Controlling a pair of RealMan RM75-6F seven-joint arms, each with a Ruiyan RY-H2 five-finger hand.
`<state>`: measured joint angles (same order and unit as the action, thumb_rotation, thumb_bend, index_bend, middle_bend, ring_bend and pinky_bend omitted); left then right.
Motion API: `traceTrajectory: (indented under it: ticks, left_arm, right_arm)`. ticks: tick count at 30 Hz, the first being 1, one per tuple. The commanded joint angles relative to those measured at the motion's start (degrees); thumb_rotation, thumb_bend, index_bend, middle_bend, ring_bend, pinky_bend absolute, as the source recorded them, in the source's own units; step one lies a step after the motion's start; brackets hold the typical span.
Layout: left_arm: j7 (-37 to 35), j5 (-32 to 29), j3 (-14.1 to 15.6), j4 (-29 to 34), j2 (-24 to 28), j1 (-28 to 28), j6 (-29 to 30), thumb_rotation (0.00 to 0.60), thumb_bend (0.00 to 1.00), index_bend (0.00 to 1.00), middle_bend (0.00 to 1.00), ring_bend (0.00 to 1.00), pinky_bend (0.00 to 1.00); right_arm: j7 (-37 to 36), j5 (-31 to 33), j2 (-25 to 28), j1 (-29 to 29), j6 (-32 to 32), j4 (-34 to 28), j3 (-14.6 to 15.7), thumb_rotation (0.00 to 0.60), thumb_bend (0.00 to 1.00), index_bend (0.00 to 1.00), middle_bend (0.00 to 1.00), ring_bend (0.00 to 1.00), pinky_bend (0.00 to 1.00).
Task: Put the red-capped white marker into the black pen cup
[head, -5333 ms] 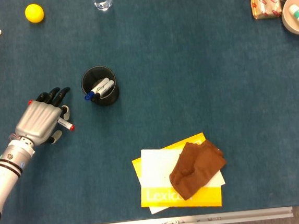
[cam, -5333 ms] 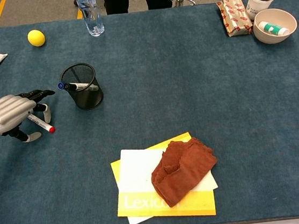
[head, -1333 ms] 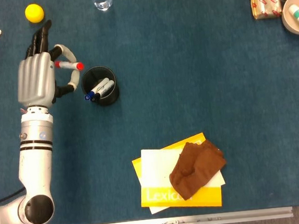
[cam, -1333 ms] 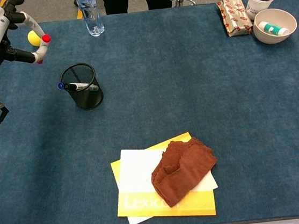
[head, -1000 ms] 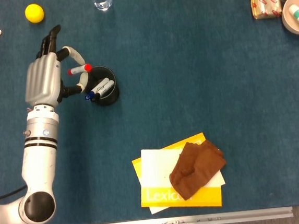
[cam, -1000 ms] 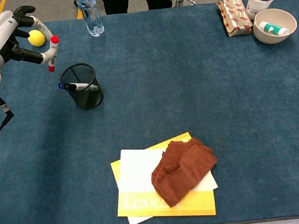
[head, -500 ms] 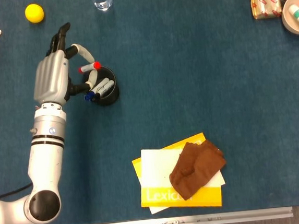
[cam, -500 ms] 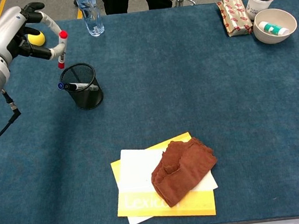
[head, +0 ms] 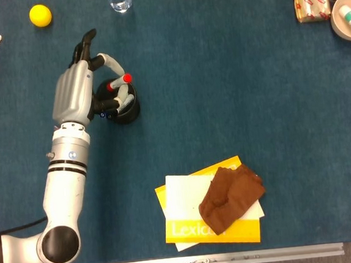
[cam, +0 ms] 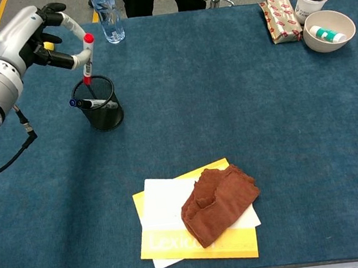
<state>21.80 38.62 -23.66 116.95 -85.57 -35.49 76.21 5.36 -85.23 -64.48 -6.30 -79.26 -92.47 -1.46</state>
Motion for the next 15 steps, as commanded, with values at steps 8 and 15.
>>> traceTrajectory:
  ticks: [8,15]
  left_arm:
    - [-1.13,-2.01,0.86,0.1,-0.6,-0.44,-0.14,0.6,0.36,0.61,0.0,0.0,0.16]
    - [-3.88,-4.36,1.14,-0.55,0.52,0.07,-2.76,0.6,0.36,0.56,0.0,0.0,0.16]
  right_arm:
    - [-0.01,0.02,0.11,0.02,-0.15,-0.09,-0.06,0.6,0.0,0.13,0.22,0.13,0.3]
    - [-0.02,-0.01,0.22,0.07,-0.29,-0.19,-0.08,0.6,0.0,0.13,0.22,0.13,0.3]
